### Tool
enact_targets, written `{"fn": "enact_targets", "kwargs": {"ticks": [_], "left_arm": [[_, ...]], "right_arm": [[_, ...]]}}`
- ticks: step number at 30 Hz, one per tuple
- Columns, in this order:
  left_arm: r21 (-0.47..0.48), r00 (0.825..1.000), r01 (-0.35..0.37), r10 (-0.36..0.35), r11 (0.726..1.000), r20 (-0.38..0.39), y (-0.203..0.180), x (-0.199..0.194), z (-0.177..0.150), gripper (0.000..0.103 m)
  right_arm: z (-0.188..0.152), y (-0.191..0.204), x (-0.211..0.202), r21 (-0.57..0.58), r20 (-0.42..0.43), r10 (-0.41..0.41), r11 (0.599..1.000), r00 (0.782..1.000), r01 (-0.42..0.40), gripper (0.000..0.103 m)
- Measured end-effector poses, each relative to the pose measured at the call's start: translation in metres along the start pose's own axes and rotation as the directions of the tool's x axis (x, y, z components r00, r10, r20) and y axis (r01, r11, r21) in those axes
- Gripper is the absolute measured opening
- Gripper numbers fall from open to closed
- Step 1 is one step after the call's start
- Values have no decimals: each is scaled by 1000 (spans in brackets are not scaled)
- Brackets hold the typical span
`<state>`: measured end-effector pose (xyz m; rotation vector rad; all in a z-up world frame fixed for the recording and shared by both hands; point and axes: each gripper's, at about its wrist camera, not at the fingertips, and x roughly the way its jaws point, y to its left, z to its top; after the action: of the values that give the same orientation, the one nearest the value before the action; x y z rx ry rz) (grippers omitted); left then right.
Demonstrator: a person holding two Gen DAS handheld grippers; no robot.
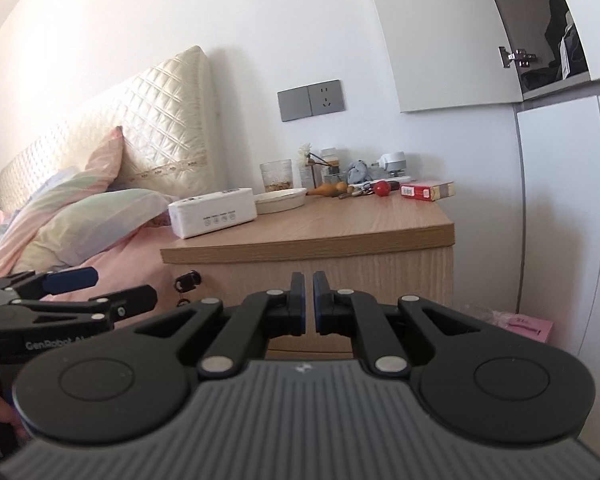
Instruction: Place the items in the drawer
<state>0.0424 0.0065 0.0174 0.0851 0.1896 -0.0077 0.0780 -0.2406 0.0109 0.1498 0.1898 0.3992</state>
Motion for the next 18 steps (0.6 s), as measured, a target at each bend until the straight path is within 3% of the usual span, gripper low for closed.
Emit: {"fn": "enact_targets", "kwargs": {"ticks": [10, 18], "left_arm": [[-109, 999, -36, 37, 993, 9, 20, -30, -13, 97], [-119, 1000, 0, 3, 993, 25, 24, -41, -16, 100]], "right_arm": [[-17, 20, -18, -7, 6, 8, 1000, 1000, -8, 8], [-25, 30, -24, -33, 12, 5, 999, 1000, -5, 9]]}}
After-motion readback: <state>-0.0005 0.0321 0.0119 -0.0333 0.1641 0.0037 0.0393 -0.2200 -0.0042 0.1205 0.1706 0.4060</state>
